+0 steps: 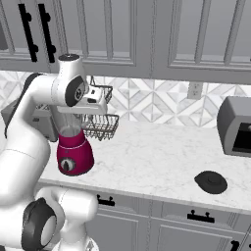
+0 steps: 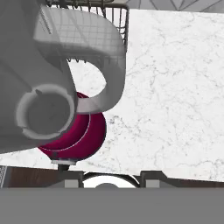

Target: Close the lid blender by securely placing the lid on top.

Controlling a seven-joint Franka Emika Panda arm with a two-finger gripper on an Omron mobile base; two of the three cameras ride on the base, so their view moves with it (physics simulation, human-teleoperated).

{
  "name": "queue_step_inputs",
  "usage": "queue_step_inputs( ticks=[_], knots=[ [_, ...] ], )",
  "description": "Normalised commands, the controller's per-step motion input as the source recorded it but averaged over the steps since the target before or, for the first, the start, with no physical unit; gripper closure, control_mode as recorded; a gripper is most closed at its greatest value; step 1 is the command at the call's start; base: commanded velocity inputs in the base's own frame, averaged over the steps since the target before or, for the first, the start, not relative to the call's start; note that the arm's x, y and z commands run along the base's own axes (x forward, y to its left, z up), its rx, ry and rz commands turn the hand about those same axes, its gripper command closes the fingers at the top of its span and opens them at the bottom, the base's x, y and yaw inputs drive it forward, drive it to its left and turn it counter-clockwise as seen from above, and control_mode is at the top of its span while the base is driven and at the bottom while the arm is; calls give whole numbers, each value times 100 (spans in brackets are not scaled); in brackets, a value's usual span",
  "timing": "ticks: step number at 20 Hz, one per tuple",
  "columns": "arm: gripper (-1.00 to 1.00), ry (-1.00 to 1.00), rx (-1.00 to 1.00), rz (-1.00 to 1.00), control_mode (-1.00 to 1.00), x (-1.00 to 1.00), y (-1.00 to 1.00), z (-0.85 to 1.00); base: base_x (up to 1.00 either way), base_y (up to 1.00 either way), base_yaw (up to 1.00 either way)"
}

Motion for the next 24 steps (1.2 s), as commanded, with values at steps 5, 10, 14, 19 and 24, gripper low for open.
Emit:
queue_step_inputs(
  ticks=[5,10,14,19,24],
  knots=[
    [-100,-5,2,-1,-100,-22,-6,-1,0,0,0],
    [-100,-9,23,-29,-100,-74,-86,-17,0,0,0],
    [-100,-3,28,-36,-100,-55,-100,-12,0,0,0],
    [-100,1,29,-40,-100,-18,-100,-21,0,0,0],
    [-100,13,27,-43,-100,1,-100,-39,0,0,0]
  ],
)
